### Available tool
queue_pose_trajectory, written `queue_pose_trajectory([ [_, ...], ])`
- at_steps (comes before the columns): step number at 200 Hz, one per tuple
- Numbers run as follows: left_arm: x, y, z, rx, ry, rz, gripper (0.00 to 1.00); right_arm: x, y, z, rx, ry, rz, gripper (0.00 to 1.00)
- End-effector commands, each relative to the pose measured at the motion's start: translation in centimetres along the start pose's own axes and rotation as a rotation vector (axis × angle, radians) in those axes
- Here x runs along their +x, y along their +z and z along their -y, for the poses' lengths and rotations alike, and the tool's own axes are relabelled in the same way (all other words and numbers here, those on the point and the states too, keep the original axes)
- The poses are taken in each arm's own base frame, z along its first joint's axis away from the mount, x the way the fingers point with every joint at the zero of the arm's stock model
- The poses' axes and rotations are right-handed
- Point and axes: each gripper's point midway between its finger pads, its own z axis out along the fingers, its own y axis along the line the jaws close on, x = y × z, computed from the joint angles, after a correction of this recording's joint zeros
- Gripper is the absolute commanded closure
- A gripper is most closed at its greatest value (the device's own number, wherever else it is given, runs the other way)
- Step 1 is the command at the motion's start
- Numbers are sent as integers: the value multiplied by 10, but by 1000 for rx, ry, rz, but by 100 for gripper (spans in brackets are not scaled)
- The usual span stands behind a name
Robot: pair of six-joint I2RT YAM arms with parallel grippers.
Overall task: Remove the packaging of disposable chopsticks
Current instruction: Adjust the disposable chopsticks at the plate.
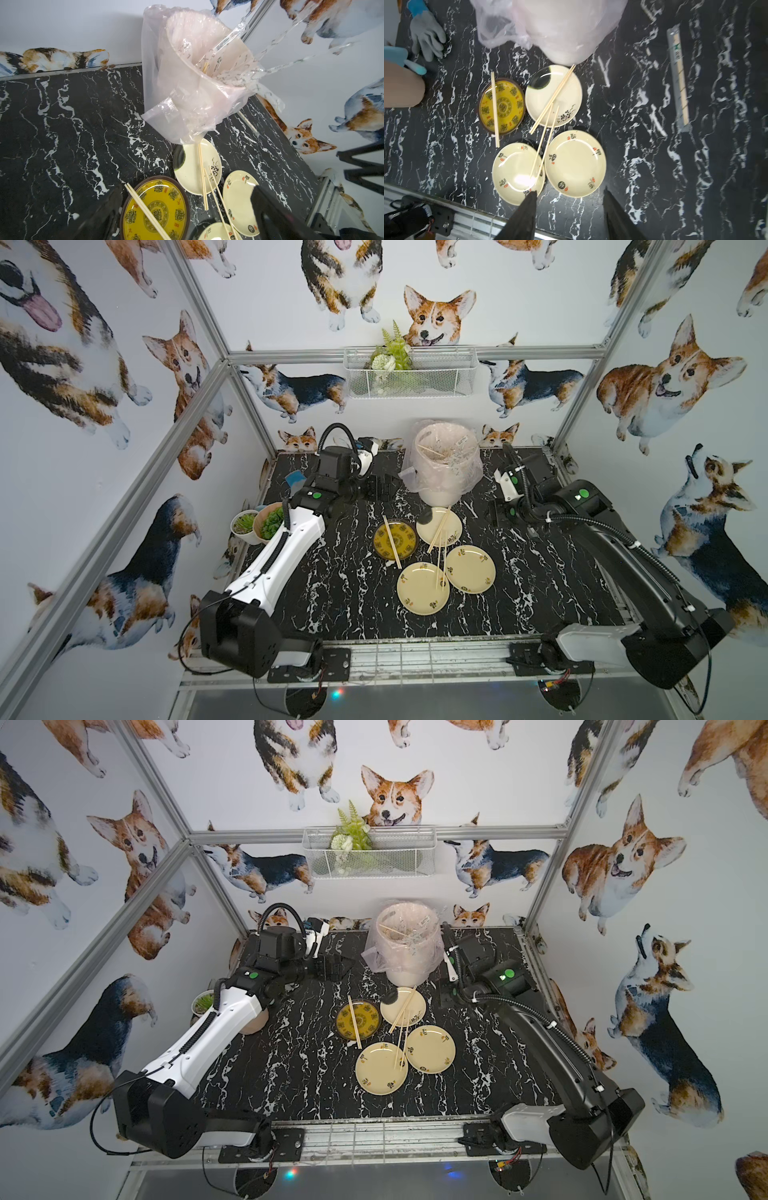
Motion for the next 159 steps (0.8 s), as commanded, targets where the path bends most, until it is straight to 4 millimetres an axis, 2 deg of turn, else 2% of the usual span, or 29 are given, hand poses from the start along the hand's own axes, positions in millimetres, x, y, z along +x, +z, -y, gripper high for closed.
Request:
queue_pose_trajectory([
  [1, 6, -6, -7, -48, 43, -26, 0, 3, 17, -20, -5, 107, 48, 47],
  [17, 4, -11, -4, -45, 44, -20, 0, 10, 41, -37, -4, 102, 37, 48],
  [51, 0, -27, -1, -69, 73, -7, 0, 22, 102, -59, -3, 131, -21, 53],
  [79, 0, -32, 2, -64, 73, 7, 0, 30, 141, -63, 72, 85, -92, 55],
  [107, 0, -31, 2, -60, 71, 7, 0, 40, 166, -54, 167, 50, -149, 51],
  [159, -4, -36, 4, -60, 82, 22, 0, 56, 196, -45, 249, -2, -226, 48],
])
